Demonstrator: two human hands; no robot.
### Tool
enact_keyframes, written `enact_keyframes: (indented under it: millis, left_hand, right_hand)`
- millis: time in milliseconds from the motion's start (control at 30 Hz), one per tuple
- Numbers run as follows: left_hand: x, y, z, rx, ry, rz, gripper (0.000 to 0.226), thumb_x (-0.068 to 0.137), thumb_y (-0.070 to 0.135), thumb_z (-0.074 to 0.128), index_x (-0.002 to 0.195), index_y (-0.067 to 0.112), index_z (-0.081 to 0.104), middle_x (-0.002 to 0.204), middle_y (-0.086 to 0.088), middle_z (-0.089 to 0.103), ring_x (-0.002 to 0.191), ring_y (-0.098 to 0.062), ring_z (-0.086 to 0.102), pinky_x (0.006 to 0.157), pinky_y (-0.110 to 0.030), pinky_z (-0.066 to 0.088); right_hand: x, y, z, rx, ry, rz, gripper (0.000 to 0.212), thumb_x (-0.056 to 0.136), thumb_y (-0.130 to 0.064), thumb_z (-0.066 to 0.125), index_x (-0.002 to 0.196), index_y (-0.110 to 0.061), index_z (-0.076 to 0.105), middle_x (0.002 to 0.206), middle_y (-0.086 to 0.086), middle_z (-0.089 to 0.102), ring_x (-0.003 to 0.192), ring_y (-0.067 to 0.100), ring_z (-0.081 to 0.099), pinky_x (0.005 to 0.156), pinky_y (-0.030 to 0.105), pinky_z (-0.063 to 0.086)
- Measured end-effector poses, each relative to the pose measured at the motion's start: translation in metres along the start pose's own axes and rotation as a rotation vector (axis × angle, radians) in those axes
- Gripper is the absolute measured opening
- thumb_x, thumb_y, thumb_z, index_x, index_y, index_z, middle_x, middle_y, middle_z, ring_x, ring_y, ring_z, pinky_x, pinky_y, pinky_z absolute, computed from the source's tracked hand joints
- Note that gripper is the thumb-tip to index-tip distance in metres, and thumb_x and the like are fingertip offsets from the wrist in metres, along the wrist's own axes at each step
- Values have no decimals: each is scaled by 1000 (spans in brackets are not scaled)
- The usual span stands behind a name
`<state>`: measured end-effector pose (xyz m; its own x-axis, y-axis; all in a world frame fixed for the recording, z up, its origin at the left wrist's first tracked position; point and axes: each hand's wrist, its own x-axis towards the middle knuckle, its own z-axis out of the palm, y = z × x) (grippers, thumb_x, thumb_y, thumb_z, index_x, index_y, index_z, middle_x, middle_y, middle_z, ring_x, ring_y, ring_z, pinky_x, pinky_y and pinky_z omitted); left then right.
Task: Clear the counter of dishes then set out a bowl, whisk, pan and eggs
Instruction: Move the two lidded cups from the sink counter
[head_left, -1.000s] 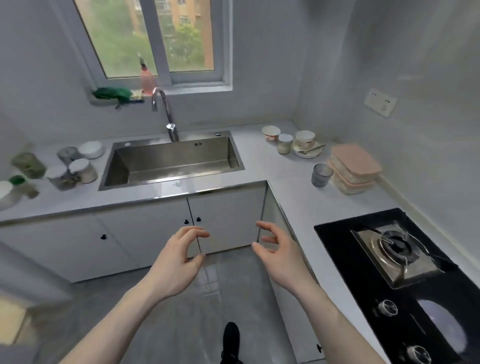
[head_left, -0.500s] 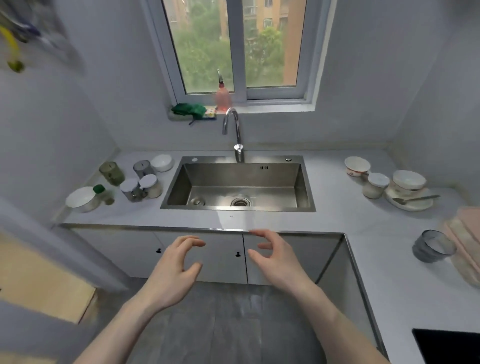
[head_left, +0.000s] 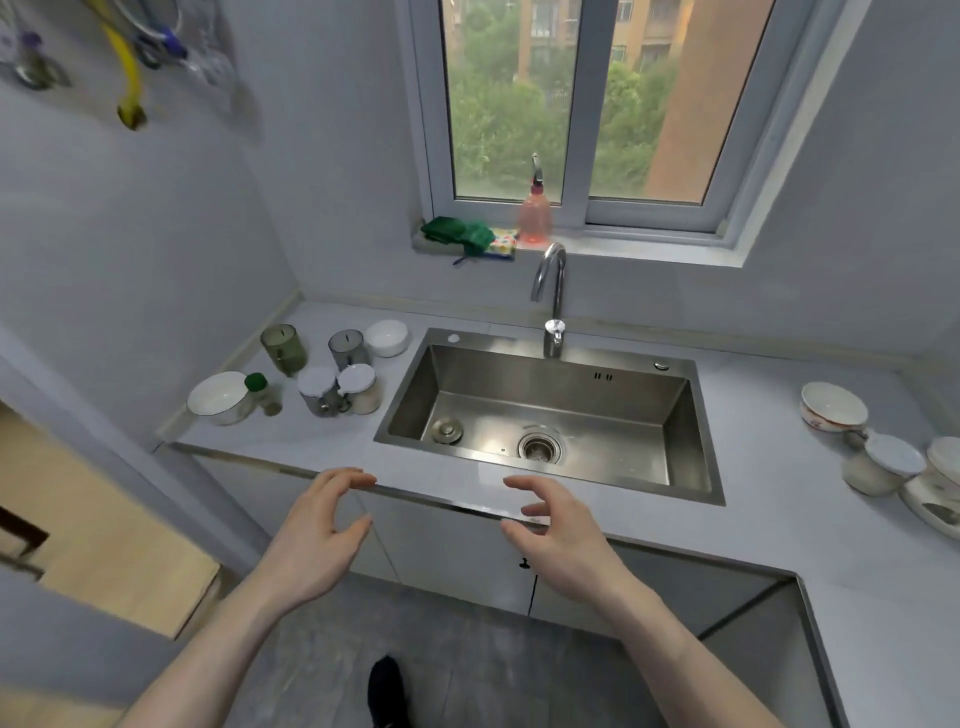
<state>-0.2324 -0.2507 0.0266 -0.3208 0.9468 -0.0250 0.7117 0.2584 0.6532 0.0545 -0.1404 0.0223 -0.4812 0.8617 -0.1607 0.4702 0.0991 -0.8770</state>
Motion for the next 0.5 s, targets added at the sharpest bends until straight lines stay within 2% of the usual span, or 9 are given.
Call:
enact_keyframes:
  millis: [167, 333, 500]
  left_hand:
    - [69, -43, -21, -1, -18, -3, 38, 93, 21, 65, 125, 39, 56, 135, 16, 48, 127, -9, 47, 106, -33, 42]
    - [136, -75, -50, 19, -19, 8, 38, 93, 24, 64, 129, 34, 57, 135, 15, 49, 125, -10, 48, 107, -37, 43]
    - [188, -118, -79, 74, -84, -11, 41, 91, 27, 63, 130, 34, 56, 135, 14, 49, 124, -9, 47, 104, -30, 40]
  right_hand:
    - [54, -23, 22, -87, 21, 12, 46, 91, -35, 65, 134, -44, 53, 131, -24, 51, 114, -6, 55, 95, 24, 52]
    - [116, -47, 53, -96, 24, 47, 46, 91, -36, 65, 134, -45, 52, 131, -26, 50, 114, -9, 54, 96, 26, 52]
    - [176, -73, 101, -84, 28, 53, 47, 92, -34, 65, 136, -43, 52, 130, -26, 52, 113, -8, 55, 95, 24, 52]
